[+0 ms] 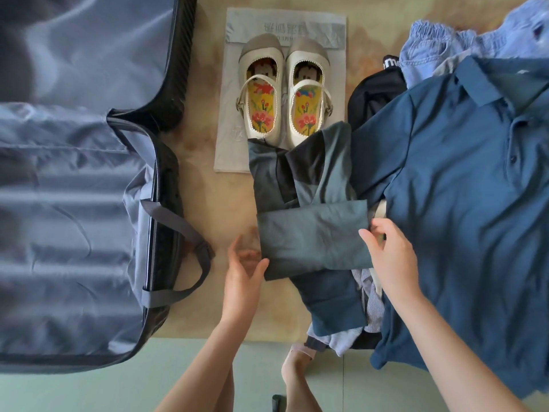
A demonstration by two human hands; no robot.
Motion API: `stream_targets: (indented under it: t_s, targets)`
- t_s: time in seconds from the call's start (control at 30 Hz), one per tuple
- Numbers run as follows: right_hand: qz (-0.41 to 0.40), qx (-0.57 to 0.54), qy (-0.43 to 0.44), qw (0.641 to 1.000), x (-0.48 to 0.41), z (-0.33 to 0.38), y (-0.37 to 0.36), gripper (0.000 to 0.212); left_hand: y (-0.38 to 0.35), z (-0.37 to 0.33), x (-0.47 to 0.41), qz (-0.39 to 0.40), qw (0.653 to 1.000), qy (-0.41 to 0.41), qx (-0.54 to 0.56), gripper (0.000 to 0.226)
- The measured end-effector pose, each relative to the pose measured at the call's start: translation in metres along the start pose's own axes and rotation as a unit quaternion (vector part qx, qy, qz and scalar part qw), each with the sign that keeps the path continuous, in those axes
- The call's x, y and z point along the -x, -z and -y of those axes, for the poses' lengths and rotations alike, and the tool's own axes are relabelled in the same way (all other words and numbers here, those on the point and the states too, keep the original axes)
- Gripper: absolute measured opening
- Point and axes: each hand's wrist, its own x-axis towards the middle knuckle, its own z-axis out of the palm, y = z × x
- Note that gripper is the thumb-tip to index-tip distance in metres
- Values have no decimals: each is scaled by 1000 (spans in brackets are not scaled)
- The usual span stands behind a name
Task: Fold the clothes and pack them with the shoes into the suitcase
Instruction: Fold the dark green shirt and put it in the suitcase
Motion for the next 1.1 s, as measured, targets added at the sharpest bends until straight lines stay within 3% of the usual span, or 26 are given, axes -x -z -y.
stream_targets:
  t_s: [0.03,0.1,0.17,0.23,0.33,0.47,0.6,0.83,0.97,1.1]
  targets:
    - [-7,-2,15,1000,2,0,0,29,0,1,1,-16,1000,-18,-18,62]
    - [-22,-1,116,993,4,-3,2,48,0,0,2,-45,984,-146,-93,57]
    - [-4,50,255,966,7,-11,5,60,-1,1,2,-36,936,-295,-187,50]
    - [50,111,332,935,8,-22,6,68,-5,4,0,17,897,-364,-250,44]
    - [118,180,352,911,5,-38,3,72,-10,14,-5,88,888,-343,-295,62]
    - [120,203,364,901,-5,-42,7,66,-9,18,-19,97,871,-347,-333,77]
    - [77,203,403,889,-10,-36,9,38,-4,20,-21,79,866,-368,-328,59]
    - [53,193,426,882,9,-33,22,35,12,16,-11,37,859,-421,-290,20]
    - [86,136,425,891,36,-32,36,29,35,18,18,51,854,-440,-274,20]
    - [69,55,357,930,62,-25,39,30,48,22,38,49,859,-444,-252,21]
